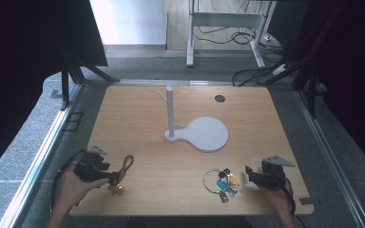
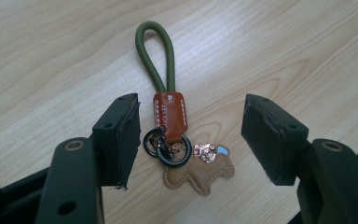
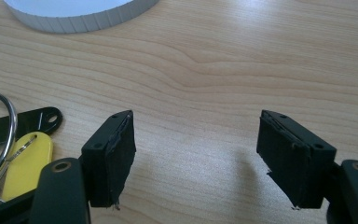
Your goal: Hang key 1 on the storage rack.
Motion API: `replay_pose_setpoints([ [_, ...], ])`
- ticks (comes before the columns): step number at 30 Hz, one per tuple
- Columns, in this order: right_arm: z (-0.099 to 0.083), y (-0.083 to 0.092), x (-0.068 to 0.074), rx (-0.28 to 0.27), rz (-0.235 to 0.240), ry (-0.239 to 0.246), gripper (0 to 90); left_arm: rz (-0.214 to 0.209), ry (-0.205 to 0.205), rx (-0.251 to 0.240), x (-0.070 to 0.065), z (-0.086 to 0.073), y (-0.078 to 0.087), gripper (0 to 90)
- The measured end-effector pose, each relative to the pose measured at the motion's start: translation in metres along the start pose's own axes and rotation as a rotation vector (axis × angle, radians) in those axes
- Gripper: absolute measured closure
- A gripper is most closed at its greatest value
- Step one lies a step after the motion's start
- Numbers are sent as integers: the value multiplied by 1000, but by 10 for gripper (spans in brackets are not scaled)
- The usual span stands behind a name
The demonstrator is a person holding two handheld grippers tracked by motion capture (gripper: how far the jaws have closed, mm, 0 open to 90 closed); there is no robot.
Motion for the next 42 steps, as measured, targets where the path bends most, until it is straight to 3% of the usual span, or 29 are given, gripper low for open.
replay_pose_setpoints([
  [8,-2,0,-1,8,-2,-5,287,-10,-18,52,0,7,-9,411],
  [16,-3,-2,0,18,-5,4,287,15,-17,118,4,9,-21,441],
  [20,-2,-1,0,19,16,-15,287,31,-16,148,6,9,-28,446],
  [42,0,2,2,8,55,-21,285,60,-1,225,12,7,-52,522],
])
Point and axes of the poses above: each handheld gripper's, and its own axes: y roughly backward along the jaws, z roughly out of its top, x roughly to its left, the point moved 5 cm from there along -y, roughly forward along the jaws, and after that the axes turned 5 degrees about -z, right-handed, at the moved point
